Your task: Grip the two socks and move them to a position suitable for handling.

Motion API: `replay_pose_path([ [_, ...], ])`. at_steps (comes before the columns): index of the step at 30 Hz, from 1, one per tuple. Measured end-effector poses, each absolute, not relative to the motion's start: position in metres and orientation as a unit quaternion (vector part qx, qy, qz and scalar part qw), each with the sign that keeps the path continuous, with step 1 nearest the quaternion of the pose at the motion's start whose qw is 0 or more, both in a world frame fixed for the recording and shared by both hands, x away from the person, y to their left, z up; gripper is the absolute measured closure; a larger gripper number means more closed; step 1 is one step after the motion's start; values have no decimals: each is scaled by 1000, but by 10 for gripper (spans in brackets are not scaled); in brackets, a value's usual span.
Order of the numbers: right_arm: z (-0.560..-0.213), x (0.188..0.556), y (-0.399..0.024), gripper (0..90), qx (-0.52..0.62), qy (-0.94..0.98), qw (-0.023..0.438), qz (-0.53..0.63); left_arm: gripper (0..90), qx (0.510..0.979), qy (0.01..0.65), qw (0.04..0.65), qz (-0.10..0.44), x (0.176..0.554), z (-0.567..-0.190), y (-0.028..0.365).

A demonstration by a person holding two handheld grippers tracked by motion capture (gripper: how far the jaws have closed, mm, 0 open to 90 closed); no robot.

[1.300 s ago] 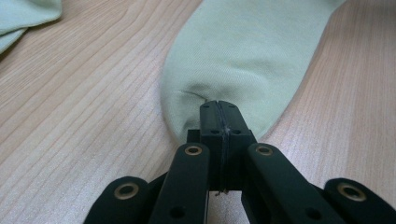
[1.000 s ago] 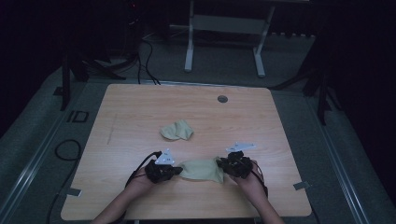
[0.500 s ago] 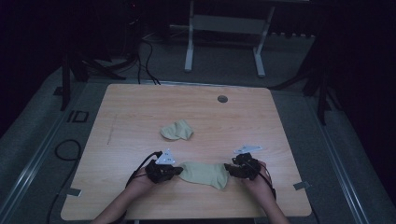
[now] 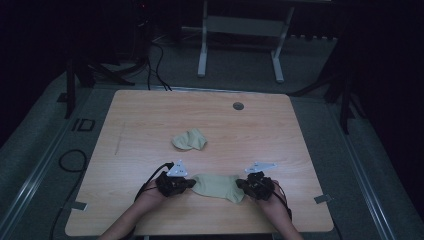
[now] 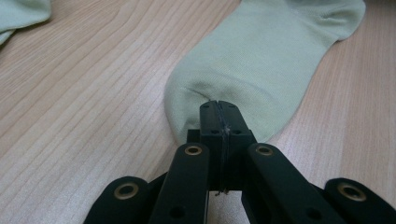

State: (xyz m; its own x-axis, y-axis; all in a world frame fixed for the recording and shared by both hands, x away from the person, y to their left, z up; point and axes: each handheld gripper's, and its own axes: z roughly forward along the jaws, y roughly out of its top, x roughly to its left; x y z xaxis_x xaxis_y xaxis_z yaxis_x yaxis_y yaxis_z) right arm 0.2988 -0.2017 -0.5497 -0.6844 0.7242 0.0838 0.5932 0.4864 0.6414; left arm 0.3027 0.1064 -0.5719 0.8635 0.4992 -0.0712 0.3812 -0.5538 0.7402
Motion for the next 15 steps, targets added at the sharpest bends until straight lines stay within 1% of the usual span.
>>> replay_pose_path([
  [15,-552,303,-218,876,388,859,111,314,891,876,254,405,61,300,-572,96],
])
